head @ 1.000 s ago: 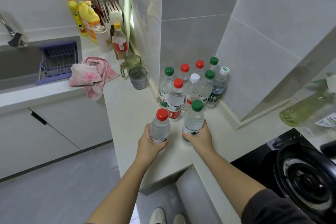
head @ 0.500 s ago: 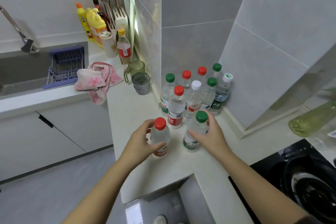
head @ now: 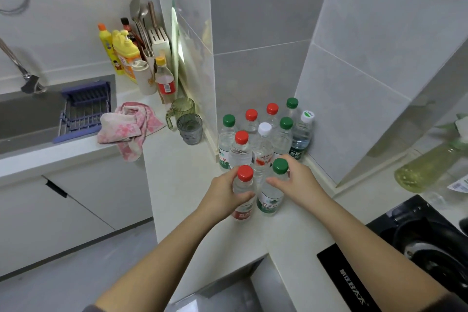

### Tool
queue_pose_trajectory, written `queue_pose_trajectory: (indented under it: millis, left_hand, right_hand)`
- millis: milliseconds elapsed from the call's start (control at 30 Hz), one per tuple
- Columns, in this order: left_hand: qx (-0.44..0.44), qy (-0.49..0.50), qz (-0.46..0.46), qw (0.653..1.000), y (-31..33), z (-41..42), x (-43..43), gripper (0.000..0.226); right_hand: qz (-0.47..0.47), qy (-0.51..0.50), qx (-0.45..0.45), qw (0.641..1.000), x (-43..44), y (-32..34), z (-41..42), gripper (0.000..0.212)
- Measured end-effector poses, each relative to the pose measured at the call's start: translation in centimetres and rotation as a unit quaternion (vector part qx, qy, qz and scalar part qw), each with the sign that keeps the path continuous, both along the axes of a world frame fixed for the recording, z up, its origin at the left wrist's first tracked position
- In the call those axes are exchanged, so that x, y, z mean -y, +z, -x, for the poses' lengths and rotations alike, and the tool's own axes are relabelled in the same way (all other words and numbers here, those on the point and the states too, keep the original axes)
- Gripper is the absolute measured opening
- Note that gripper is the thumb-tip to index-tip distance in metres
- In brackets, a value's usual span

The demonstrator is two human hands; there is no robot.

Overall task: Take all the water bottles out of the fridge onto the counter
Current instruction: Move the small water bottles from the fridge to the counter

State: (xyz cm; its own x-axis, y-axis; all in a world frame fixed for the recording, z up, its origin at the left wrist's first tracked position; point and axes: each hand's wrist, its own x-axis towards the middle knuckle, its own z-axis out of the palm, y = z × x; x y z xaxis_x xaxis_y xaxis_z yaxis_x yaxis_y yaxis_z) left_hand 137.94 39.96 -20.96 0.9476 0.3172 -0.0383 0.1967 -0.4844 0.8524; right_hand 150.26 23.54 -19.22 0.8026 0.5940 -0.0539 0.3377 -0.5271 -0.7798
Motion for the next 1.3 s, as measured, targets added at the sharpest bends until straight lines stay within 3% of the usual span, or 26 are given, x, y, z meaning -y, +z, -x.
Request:
queue_pose_trajectory:
  millis: [233,400,633,833,1133,1300]
  left_hand:
    - [0.006,-0.026,0.004,1.000,-0.1,-5.5,2.7,0.056]
    - [-0.006,-0.024,-0.008,1.000,0.0,-8.7,3.8,0.056]
    - [-0.011,-0.027,-0.007,1.000,-0.1,-12.0,5.2,0.056]
    - [-0.002,-0.024,-0.009,1.000,-0.4,-14.4,7.2,0.058]
    - [0.021,0.057,-0.010,0.998,-2.0,-13.9,9.0,0.061]
    - [-0.057,0.101,0.032,0.993,-6.2,-12.6,9.2,0.056]
  right_hand:
    - [0.070,-0.045,0.048,0.995,1.1,0.8,-3.9,0.032]
    - [0.102,-0.091,0.055,0.989,2.1,1.0,-6.4,0.047]
    - [0.116,-0.125,0.065,0.983,3.5,1.8,-9.0,0.035]
    - [0.151,-0.131,0.078,0.977,3.7,2.5,-10.9,0.038]
    - [0.155,-0.128,0.079,0.976,3.2,2.5,-11.8,0.041]
    - [0.162,-0.093,0.103,0.977,3.1,2.4,-11.4,0.036]
